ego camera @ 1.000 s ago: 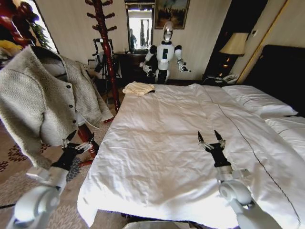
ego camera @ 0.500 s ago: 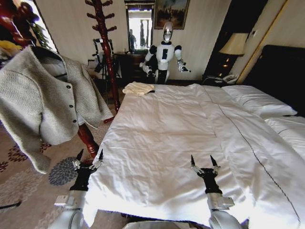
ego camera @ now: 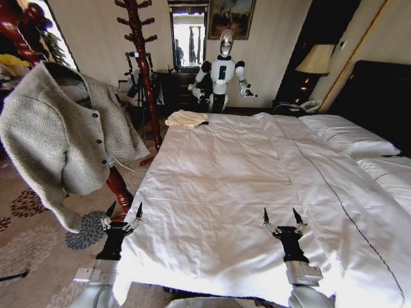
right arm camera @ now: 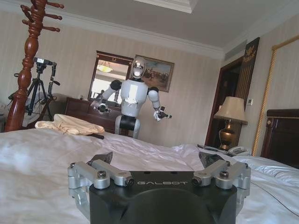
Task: Pick up the clothes from the bed and hang them on the clothes hanger.
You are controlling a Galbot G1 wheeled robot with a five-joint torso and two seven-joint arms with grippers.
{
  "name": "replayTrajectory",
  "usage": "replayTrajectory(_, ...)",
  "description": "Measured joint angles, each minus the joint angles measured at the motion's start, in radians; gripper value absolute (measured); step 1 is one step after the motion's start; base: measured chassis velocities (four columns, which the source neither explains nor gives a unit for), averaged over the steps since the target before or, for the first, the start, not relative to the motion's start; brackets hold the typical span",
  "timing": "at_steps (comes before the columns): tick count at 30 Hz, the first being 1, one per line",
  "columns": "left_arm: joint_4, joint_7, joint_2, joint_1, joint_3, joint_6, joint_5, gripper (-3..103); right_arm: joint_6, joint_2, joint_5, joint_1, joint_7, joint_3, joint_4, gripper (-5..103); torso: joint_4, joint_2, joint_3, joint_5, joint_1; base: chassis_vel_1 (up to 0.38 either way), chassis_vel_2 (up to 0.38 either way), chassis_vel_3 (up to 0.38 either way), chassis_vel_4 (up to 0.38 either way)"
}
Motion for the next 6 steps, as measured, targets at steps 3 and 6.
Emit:
replayTrajectory(3, 0.000, 0.000, 0.001, 0.000, 0.000, 0.001, -0.001, 100, 0.000, 0.000, 0.002, 0.001, -0.001, 0.000, -0.001, 100, 0.0000, 0.000, 0.000, 0.0000, 0.000, 0.000, 0.000, 0.000, 0.000)
replayTrajectory(6, 0.000, 0.000, 0.001, 0.000, 0.000, 0.001, -0.002, 100, 0.001, -0.001, 0.003, 0.001, -0.002, 0.000, -0.001, 100, 0.0000, 0.000, 0.000, 0.0000, 0.000, 0.000, 0.000, 0.000, 0.000)
